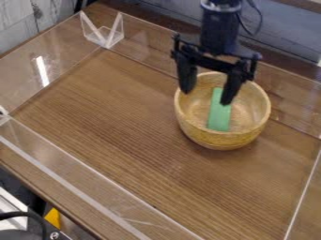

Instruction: Remove the green block from inside the brown bowl and put it on the table

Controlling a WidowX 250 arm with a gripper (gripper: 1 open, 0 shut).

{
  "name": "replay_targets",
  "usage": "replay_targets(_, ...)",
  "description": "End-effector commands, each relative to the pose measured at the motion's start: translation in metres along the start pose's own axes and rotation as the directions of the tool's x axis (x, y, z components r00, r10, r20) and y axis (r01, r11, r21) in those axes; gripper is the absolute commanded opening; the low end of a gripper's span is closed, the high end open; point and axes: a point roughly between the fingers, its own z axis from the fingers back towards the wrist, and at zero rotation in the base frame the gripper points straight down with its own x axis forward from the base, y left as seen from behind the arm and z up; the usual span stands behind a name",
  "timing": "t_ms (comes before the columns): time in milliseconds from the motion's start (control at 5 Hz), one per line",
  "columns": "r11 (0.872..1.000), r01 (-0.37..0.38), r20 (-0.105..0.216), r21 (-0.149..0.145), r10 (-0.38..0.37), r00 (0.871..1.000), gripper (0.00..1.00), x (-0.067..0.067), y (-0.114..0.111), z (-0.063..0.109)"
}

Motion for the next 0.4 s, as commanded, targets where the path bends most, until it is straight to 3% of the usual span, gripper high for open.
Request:
replay_targets(0, 1.000, -0.002, 0.036, -0.004, 0.002, 0.999, 1.00, 0.0070, -0.0082, -0.0019)
replay_targets(200, 1.000, -0.008, 0.029, 0.000, 0.008, 1.000, 1.00, 0.0115, -0.0093, -0.0110)
